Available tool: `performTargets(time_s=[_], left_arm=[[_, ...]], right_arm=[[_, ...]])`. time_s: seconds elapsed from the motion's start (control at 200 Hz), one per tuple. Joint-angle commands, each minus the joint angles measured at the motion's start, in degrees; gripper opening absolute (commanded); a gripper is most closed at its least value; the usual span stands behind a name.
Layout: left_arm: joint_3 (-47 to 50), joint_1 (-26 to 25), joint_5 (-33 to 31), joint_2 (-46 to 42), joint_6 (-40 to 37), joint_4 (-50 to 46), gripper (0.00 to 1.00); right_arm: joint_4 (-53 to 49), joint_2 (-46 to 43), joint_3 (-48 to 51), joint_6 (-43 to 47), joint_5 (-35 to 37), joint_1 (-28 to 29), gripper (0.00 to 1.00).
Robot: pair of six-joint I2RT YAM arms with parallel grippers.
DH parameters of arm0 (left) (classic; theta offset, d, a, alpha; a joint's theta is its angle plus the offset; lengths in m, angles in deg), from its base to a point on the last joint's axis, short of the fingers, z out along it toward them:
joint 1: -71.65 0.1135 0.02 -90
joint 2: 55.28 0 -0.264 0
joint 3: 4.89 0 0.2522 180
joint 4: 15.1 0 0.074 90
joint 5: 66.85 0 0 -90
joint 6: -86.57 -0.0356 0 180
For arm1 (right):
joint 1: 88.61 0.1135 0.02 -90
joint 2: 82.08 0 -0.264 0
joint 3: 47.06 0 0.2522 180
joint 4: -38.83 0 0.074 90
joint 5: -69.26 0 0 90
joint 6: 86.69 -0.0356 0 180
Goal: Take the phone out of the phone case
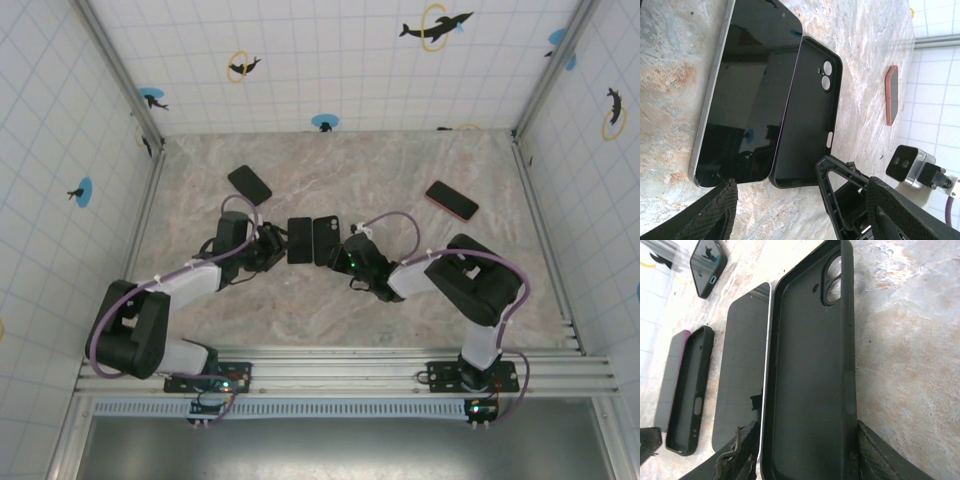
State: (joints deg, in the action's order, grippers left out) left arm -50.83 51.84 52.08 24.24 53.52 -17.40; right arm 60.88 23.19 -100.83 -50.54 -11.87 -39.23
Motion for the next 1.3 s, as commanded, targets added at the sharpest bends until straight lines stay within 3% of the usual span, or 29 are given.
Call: performTargets(time_s=[0.0,0.435,0.606,0.781,0.976,1.296], left_arm=[[-3.02,0.72,-2.06,0.79,-4.02,-4.73,0.72],[-16.29,9.13,-8.99,8.57,-15.55,-15.72,0.8],[-27.47,10.96,-16.66,17.0,-19.25,-22.02,0.81],[-38.85,11.2,-23.88,26.29,-21.37,-27.94,0.89],[-45.51,11.15,-32.22,32.19,-22.92,-28.96,0.91],[-54.62,11.02,-35.56,41.06,-22.03,-30.22,0.92]], right_arm=[[-5.77,-0.94,-2.14,4.09,0.83,-0.29,0.54],[-14.85,-8.76,-4.14,15.18,5.13,-1.89,0.74],[-15.84,-11.98,-3.77,18.32,5.59,-2.44,0.8],[-16.83,-14.75,-3.15,22.19,7.21,-2.48,0.87],[-16.92,-17.33,-1.75,25.42,9.49,-2.8,0.94],[-16.83,-18.34,0.19,26.02,10.77,-4.28,0.97]])
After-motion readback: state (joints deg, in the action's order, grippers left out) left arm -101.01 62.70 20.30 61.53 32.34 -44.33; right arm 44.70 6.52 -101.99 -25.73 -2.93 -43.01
